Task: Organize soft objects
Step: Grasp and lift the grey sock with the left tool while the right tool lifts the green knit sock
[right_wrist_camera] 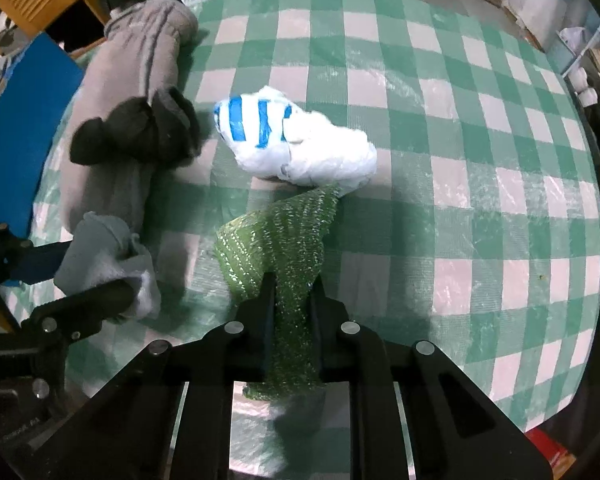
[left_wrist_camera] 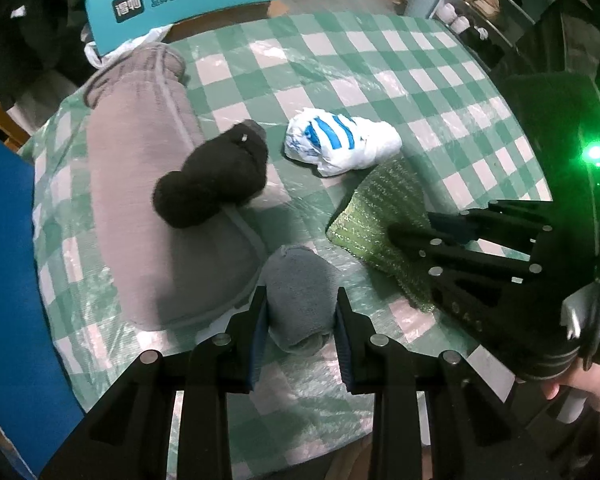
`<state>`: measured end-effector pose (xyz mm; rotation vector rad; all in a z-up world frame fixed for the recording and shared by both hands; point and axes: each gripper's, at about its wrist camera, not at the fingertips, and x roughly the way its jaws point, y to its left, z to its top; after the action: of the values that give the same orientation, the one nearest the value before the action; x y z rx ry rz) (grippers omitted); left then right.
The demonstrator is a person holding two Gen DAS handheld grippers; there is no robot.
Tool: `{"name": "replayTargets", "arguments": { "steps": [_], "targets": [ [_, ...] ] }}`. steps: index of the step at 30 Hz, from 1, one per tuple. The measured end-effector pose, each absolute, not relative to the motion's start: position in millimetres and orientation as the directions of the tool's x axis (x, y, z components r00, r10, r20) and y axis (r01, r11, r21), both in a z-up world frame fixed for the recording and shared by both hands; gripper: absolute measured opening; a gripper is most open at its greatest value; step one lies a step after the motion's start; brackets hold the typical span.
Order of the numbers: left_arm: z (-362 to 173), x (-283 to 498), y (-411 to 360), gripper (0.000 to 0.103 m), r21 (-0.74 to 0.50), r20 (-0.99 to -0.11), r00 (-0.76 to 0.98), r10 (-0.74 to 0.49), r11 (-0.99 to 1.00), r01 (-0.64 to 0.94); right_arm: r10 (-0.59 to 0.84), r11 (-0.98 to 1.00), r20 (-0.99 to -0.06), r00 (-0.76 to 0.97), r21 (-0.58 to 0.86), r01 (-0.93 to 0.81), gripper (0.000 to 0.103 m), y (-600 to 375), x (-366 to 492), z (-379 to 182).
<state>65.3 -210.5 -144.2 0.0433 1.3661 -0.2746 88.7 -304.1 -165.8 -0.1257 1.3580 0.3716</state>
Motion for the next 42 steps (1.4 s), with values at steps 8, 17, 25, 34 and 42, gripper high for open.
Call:
{"name": "replayTargets", "arguments": {
  "steps": [8,17,25,34,42],
  "targets": [
    [-119,53,-192,0.03,-0.096,-0.961,0.235,-0.148,0.971,0.218,0.224,0.928,-0.952,0.21,0.143,-0.345,0.015,-305,76,-143],
    [-96,44,-173,0.03,-0.082,-0.95,0.28,-0.138,0.976,0.202,0.244,0.922,-0.931,0.27,0.137,-0.363,0.015,-309,75,-111],
    [-79,36,-154,0.03,-0.065,-0.941,0.317,-0.121,0.981,0.183,0.264,0.912,-0.911,0.317,0.129,-0.388,0.015,-295,71,-84],
    [-57,29,-131,0.03,-0.031,-0.923,0.375,-0.087,0.988,0.154,0.31,0.894,-0.877,0.368,0.138,-0.426,0.015,-277,66,-51],
    [-47,25,-114,0.03,-0.021,-0.915,0.396,-0.07,0.992,0.128,0.338,0.882,-0.855,0.393,0.143,-0.449,0.015,-265,63,-32]
  ]
}}
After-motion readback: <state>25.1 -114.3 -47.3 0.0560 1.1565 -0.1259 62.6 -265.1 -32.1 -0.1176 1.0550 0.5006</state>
